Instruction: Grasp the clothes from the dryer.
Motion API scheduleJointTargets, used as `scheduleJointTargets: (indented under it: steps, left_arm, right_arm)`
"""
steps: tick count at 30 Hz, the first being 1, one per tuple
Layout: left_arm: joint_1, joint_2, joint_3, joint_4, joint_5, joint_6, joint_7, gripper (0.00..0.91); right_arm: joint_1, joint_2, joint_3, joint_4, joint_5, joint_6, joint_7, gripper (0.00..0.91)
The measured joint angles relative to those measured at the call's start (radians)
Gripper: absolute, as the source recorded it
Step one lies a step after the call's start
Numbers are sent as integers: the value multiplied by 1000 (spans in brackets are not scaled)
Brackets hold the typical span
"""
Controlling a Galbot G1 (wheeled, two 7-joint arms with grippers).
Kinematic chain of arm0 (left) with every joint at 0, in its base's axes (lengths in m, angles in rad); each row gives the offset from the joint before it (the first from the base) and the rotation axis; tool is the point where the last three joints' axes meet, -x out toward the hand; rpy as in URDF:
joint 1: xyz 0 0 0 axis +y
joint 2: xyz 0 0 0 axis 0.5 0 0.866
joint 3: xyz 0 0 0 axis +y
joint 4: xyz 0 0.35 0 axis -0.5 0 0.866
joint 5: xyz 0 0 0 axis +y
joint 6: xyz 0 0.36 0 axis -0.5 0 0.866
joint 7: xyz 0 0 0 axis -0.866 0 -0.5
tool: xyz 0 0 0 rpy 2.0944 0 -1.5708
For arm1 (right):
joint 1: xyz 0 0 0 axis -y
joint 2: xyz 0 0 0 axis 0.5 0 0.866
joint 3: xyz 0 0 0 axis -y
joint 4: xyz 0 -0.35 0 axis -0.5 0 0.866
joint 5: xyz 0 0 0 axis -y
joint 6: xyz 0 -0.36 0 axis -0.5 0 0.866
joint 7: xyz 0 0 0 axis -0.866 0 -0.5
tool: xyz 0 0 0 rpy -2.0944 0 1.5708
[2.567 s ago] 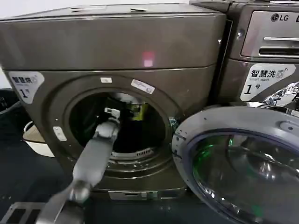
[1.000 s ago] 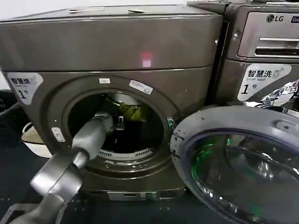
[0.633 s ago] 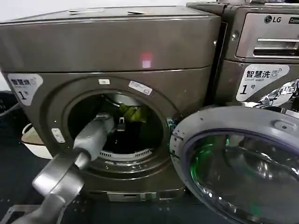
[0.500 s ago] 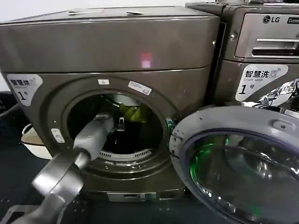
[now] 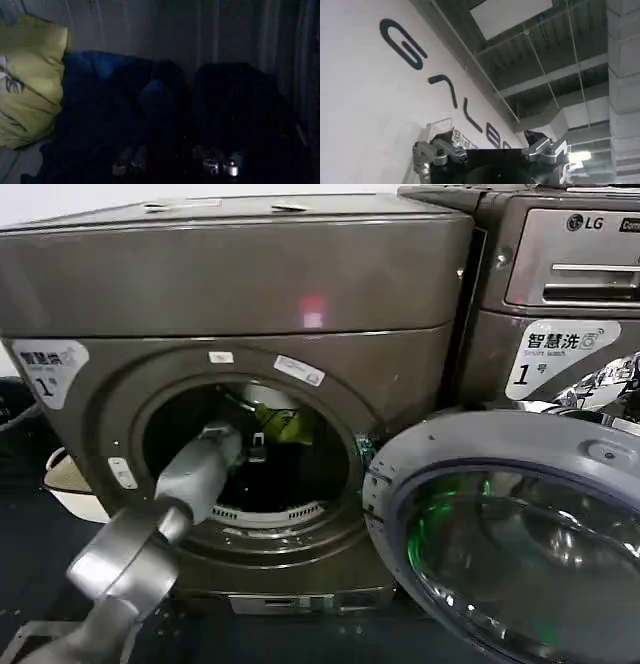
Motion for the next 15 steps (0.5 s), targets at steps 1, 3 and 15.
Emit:
scheduleJointTargets:
  steps: [1, 3, 15]
  left_arm:
    - [-1, 0, 0, 0, -2, 0, 0, 0]
    - [-3, -1, -1, 1, -6, 0, 1, 0]
    - [-10, 0, -5, -5, -33, 11, -8, 0]
  right_arm:
    - [0, 0, 1, 0, 0, 0, 0, 907]
    - [-2, 0, 4, -2, 0, 1, -1, 907]
    - [1, 6, -2, -1, 1, 3, -1, 907]
